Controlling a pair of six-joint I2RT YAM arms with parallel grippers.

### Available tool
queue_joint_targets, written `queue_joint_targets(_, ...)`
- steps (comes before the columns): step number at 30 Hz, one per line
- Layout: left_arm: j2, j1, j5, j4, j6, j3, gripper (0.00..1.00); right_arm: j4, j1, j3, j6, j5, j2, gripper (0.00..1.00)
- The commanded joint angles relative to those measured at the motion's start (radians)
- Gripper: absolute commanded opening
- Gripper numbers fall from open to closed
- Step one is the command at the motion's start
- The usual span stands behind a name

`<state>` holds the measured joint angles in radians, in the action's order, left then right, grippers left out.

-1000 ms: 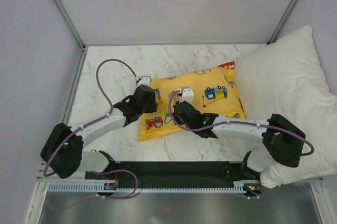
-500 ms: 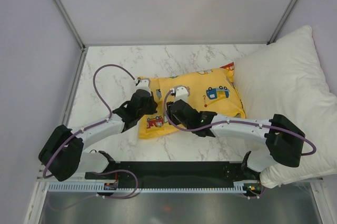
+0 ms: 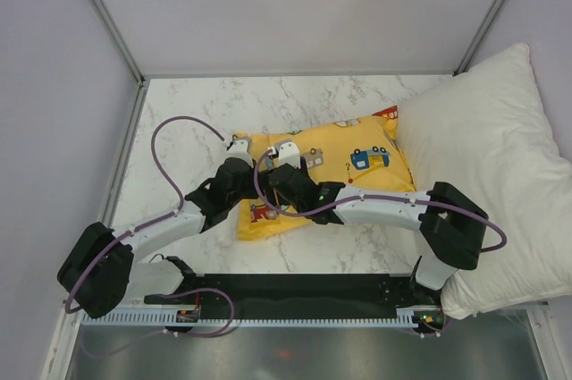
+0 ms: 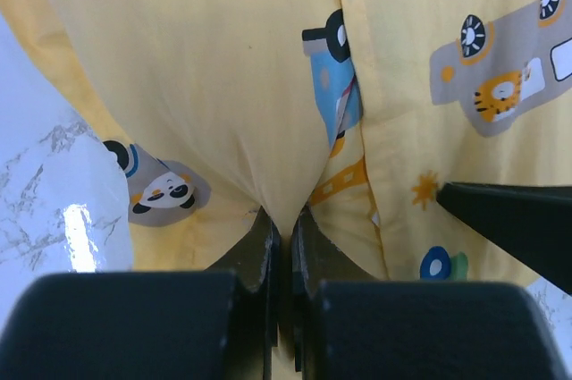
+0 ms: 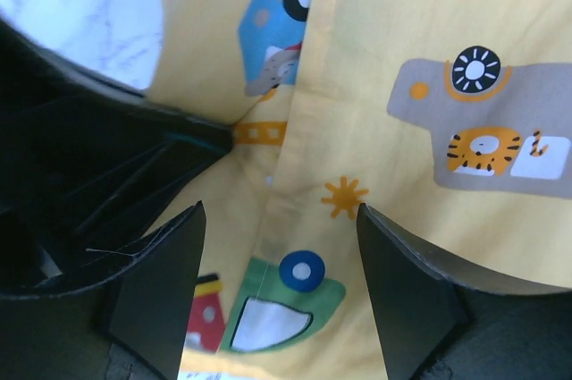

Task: Remove the pillowcase from the pillow
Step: Expand the opening of the pillowcase

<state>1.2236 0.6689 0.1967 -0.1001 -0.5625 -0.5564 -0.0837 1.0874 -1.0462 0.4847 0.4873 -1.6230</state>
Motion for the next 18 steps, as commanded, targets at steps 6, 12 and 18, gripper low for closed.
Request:
queue_joint_targets(6,-0.056,0.006,-0.026,0.077,-0.034,0.038,0.02,-0.065,0.000,-0.052,0.055,0.207,-0.133,0.75)
queue_joint_targets(12,-0.064,0.003,0.018,0.126,-0.023,0.047,0.02,-0.142,-0.027,-0.003,0.086,0.309,-0.103,0.46)
queue_joint_targets(18,-0.104,0.000,0.047,0.155,-0.027,0.052,0.02,-0.168,-0.093,0.066,0.100,0.344,-0.087,0.05)
